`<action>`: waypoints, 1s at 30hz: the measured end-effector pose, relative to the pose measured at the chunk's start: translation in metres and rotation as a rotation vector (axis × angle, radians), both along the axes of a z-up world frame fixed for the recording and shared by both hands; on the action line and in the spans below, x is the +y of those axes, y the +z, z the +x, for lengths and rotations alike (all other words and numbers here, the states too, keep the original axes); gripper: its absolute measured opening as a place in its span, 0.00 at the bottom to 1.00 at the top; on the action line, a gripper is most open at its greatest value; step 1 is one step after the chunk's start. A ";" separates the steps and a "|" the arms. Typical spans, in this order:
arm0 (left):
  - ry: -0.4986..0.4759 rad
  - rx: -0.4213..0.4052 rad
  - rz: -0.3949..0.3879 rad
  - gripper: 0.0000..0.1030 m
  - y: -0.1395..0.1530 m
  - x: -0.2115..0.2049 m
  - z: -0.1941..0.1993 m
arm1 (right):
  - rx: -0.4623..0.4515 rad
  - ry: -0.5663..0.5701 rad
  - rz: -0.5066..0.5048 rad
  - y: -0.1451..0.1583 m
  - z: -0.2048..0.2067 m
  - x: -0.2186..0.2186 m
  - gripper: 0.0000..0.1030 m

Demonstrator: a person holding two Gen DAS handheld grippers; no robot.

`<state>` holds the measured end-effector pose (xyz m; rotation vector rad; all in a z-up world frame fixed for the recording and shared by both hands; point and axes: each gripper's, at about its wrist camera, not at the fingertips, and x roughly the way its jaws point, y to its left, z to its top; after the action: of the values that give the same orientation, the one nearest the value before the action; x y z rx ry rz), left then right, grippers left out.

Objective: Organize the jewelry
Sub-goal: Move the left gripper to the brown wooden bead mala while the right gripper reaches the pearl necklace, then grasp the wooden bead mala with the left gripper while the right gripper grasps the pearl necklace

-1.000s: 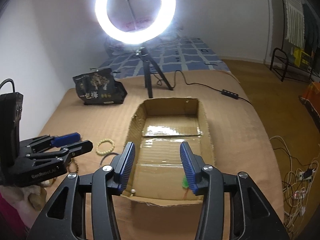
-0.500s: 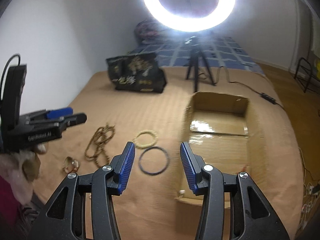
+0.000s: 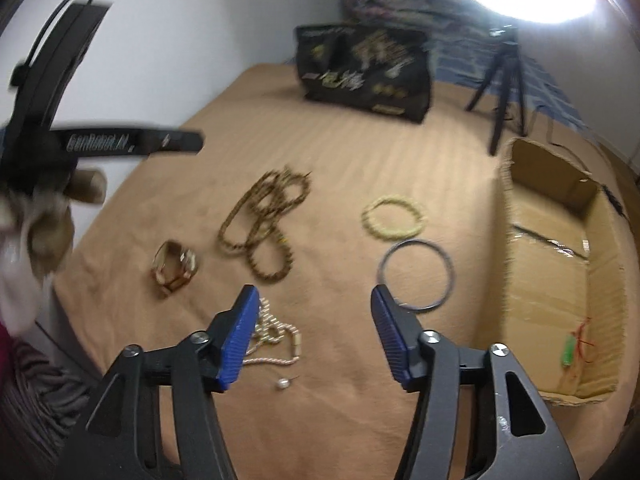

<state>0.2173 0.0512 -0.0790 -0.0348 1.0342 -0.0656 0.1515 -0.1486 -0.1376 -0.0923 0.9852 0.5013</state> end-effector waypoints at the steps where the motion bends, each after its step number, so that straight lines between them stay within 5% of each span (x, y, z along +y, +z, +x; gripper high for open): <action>1: 0.012 0.014 -0.004 0.61 -0.004 0.004 0.003 | 0.011 0.016 -0.005 -0.004 -0.001 0.005 0.56; 25: 0.098 0.264 -0.210 0.61 -0.098 0.011 0.071 | 0.220 0.044 0.023 -0.065 0.014 0.026 0.57; 30: 0.072 0.288 -0.192 0.61 -0.109 -0.002 0.078 | 0.235 0.049 0.023 -0.071 0.017 0.028 0.57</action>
<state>0.2956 0.0497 -0.1878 -0.2620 1.3111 -0.0966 0.1687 -0.1205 -0.2088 -0.0370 1.2084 0.5770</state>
